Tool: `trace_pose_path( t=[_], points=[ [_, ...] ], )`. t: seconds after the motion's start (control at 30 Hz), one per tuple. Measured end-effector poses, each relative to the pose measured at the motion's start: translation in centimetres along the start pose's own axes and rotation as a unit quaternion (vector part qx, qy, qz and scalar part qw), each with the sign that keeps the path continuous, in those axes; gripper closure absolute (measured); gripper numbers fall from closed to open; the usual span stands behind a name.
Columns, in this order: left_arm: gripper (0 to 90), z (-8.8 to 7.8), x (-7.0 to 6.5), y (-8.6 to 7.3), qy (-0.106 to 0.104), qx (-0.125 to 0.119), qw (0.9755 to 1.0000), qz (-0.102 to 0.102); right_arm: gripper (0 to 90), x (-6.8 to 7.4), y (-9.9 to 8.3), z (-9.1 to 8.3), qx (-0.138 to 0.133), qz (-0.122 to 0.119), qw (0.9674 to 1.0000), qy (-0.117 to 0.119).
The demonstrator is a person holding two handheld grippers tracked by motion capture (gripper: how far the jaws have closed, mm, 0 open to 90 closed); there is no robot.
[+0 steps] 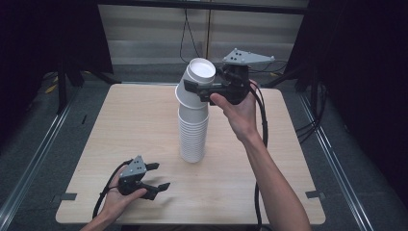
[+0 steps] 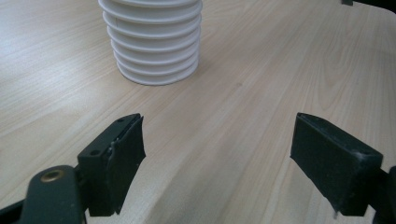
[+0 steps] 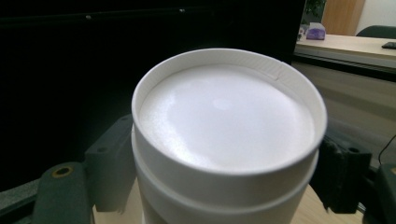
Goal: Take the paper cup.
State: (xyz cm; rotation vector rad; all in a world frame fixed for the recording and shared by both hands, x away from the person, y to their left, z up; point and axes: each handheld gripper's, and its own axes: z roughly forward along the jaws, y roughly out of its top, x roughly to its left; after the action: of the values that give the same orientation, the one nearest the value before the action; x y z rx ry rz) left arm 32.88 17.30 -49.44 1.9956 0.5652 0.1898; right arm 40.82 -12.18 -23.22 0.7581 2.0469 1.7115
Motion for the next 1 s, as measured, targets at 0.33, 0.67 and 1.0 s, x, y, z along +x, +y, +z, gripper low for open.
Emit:
trace_pose_path(
  t=[0.33, 0.67, 1.0],
  points=[
    [17.3, -0.1, 0.1, 0.0, 0.003, 0.001, 1.0000, 0.002, 20.7, 0.1, 0.2, -0.7, -0.036, -0.005, 0.9993, 0.011],
    [17.3, 0.0, 0.1, 0.0, 0.001, 0.000, 1.0000, -0.001, 20.6, 0.1, 0.0, -1.7, -0.055, -0.002, 0.9984, 0.015],
    [17.3, 0.0, 0.1, 0.0, 0.001, 0.000, 1.0000, -0.001, 20.8, 0.2, -0.3, -3.1, -0.081, 0.007, 0.9965, 0.017]
  ],
)
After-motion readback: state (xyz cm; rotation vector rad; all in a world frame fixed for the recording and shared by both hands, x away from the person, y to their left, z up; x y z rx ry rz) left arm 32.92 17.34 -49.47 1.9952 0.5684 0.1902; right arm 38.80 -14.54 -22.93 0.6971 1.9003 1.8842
